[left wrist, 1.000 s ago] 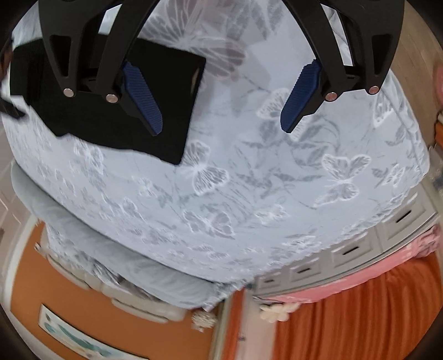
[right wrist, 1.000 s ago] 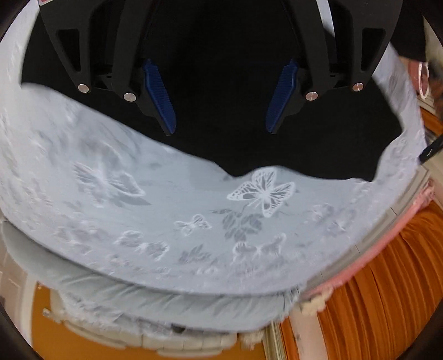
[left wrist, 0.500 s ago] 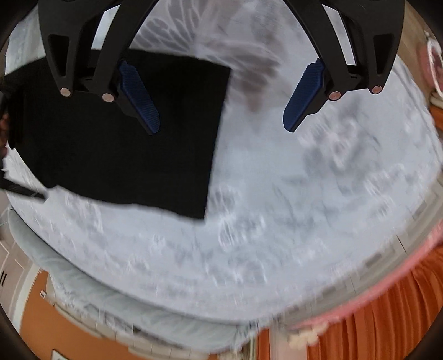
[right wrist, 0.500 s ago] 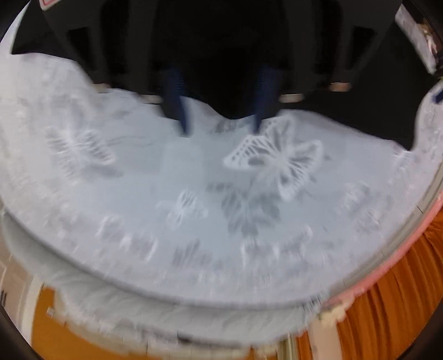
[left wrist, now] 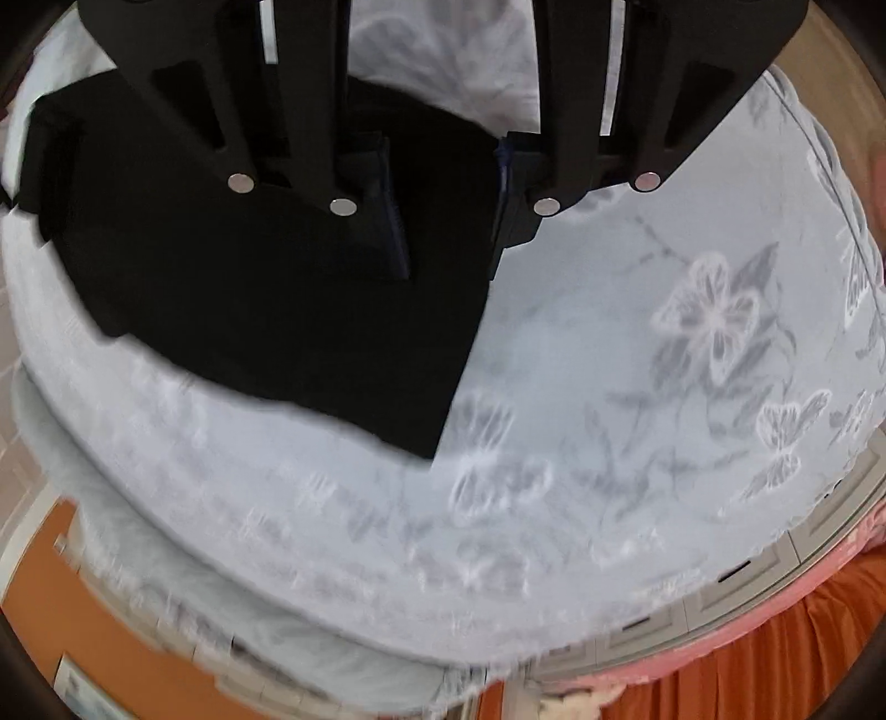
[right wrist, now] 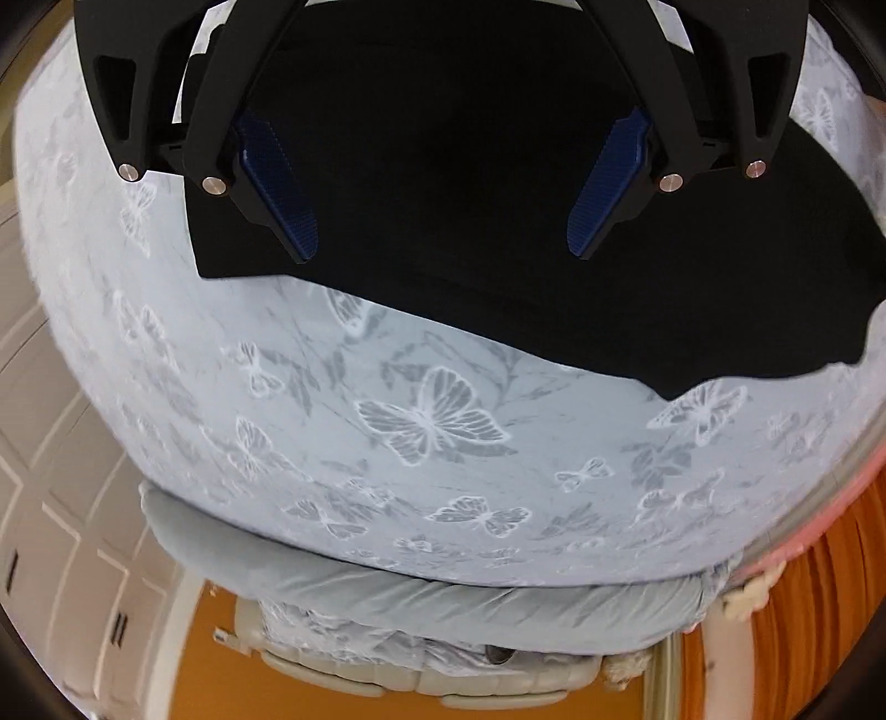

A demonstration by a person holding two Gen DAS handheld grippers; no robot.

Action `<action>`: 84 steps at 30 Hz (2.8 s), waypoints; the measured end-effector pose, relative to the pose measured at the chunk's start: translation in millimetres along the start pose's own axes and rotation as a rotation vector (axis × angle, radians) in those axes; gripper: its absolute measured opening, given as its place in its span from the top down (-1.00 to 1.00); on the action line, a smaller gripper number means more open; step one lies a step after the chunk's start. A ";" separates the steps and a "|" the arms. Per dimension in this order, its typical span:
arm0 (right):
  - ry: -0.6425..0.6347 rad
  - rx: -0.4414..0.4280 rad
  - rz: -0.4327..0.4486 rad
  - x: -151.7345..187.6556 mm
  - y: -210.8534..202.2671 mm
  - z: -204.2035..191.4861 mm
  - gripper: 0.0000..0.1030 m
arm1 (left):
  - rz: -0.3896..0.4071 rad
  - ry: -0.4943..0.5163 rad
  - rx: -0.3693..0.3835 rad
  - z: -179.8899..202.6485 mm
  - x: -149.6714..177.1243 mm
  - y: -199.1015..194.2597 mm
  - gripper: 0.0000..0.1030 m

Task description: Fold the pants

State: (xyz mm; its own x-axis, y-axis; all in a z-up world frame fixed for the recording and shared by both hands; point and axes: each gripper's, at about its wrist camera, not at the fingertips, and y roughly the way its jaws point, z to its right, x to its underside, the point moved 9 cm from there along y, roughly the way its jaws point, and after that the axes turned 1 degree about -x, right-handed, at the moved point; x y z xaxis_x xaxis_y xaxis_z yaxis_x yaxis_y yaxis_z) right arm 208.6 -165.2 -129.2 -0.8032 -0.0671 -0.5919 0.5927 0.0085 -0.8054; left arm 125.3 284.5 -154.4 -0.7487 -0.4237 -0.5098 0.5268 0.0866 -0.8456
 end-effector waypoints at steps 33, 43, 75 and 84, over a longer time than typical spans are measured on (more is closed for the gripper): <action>0.070 -0.190 0.122 -12.6 -15.0 -24.3 -0.67 | -0.146 -0.069 0.102 20.3 28.1 21.5 0.49; 0.415 -0.137 0.141 -7.7 -19.8 102.7 -0.67 | 0.155 0.166 0.214 164.4 0.5 -85.3 0.59; 0.252 -0.367 -0.159 51.2 39.7 47.6 -0.67 | 0.202 0.331 0.190 248.7 47.3 -63.0 -0.90; 0.226 -0.418 -0.113 36.2 41.5 7.1 0.69 | 0.249 0.337 0.102 204.1 33.4 -61.7 -0.90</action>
State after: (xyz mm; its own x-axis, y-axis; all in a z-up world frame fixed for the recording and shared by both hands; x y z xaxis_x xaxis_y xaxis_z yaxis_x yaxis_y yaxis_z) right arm 204.5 -174.4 -183.8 -0.8812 0.1274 -0.4553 0.4641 0.4170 -0.7815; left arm 150.0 81.0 -86.9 -0.6741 -0.0815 -0.7341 0.7326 0.0527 -0.6786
